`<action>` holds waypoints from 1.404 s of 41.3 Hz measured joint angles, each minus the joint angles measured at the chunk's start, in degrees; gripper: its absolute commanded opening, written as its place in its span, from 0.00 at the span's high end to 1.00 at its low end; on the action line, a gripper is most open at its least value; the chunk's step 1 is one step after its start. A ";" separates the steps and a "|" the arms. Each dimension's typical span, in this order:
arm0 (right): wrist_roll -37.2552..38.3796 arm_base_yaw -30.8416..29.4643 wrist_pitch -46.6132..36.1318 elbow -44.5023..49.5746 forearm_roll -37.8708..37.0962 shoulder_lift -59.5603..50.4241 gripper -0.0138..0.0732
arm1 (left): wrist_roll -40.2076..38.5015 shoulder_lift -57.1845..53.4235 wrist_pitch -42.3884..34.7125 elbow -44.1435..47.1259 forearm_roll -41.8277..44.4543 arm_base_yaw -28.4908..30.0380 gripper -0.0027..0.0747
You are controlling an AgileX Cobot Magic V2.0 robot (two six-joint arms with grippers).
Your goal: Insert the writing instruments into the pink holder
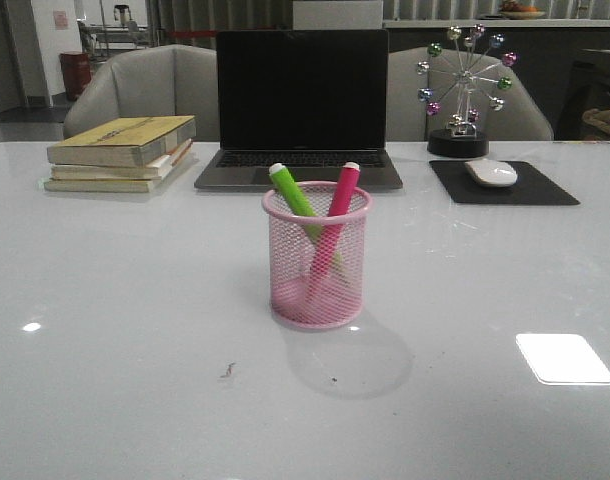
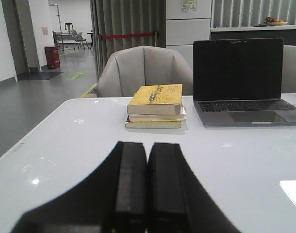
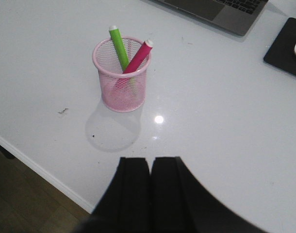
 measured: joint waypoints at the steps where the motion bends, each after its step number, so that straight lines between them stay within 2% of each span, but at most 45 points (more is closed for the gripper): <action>1: 0.00 -0.26 0.00 0.25 0.00 -0.45 0.78 | 0.00 0.00 0.00 0.00 0.00 0.00 0.85; 5: 0.00 -4.24 -2.28 2.76 0.33 -3.46 0.78 | 0.00 0.00 0.00 0.00 0.00 0.00 0.85; 15: 0.00 -20.18 -17.76 17.80 1.36 -18.84 0.78 | 0.00 0.00 0.00 0.00 0.00 0.00 0.85; 23: 0.00 -26.58 -25.61 29.52 2.66 -30.05 0.78 | 0.00 0.00 0.00 0.00 0.00 0.00 0.85; 32: 0.00 -27.38 -30.06 37.52 2.86 -35.46 0.78 | 0.00 0.00 0.00 0.00 0.00 0.00 0.85; 42: 0.00 -27.38 -32.86 37.74 3.00 -35.68 0.78 | 0.00 0.00 -0.11 0.00 0.00 0.00 0.85; 58: 0.00 -27.38 -33.04 37.74 3.00 -35.68 0.78 | 0.00 0.00 -0.11 0.00 0.00 0.00 0.85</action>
